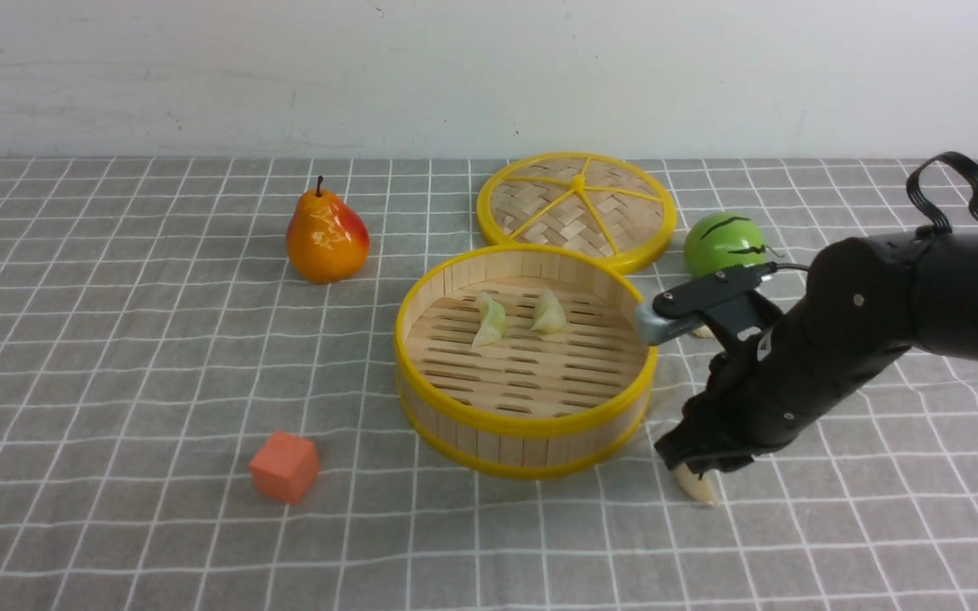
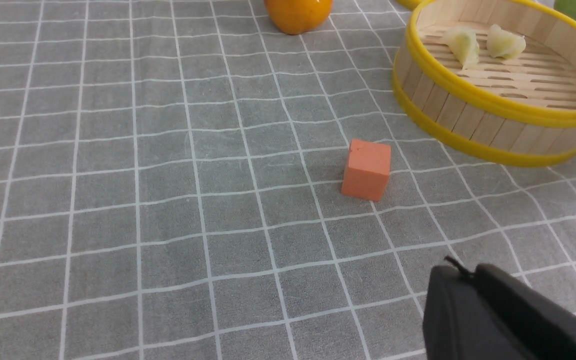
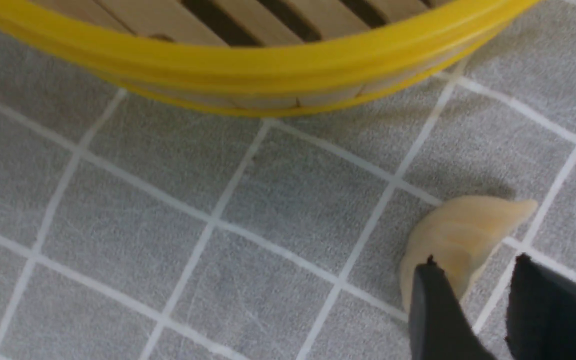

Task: Put the dumplings into the steamer on the table with the grey tablecloth.
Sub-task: 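Reach for and grasp a dumpling lying on the table beside the steamer, then place the dumpling in the bamboo steamer basket with the right gripper, then reach for and grasp a dumpling lying on the table beside the steamer, then place the dumpling in the bamboo steamer basket with the right gripper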

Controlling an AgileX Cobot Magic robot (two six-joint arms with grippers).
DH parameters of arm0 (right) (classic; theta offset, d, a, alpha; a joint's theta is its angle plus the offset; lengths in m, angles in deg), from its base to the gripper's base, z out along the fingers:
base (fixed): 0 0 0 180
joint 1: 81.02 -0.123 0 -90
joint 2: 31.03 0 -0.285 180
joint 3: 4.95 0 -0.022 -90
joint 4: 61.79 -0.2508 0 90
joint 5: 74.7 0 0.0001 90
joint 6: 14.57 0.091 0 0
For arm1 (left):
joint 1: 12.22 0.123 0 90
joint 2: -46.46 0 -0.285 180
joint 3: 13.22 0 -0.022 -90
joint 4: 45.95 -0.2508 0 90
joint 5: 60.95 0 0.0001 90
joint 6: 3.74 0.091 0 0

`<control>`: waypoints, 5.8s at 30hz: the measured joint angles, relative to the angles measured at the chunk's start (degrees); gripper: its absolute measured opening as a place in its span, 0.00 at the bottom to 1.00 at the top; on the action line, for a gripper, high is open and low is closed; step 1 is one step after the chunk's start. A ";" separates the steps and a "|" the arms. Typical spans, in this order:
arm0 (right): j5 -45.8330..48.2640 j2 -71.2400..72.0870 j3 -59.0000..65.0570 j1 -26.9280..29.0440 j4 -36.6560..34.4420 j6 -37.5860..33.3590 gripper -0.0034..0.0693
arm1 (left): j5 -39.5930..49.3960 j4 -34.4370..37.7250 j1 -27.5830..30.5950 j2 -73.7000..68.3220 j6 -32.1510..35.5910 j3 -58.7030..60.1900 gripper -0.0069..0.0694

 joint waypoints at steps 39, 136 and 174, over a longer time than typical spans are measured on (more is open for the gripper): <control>-18.83 -14.55 -14.92 -9.42 -47.00 -18.74 0.29 | -0.72 -0.42 0.00 0.00 0.00 0.18 0.18; 28.92 -22.38 -49.81 13.74 -14.95 -8.20 0.29 | -0.83 -0.86 0.00 0.00 0.00 0.36 0.22; 20.50 -20.69 -47.58 -4.63 -3.94 9.58 0.57 | -4.11 0.61 0.00 0.00 0.00 0.36 0.25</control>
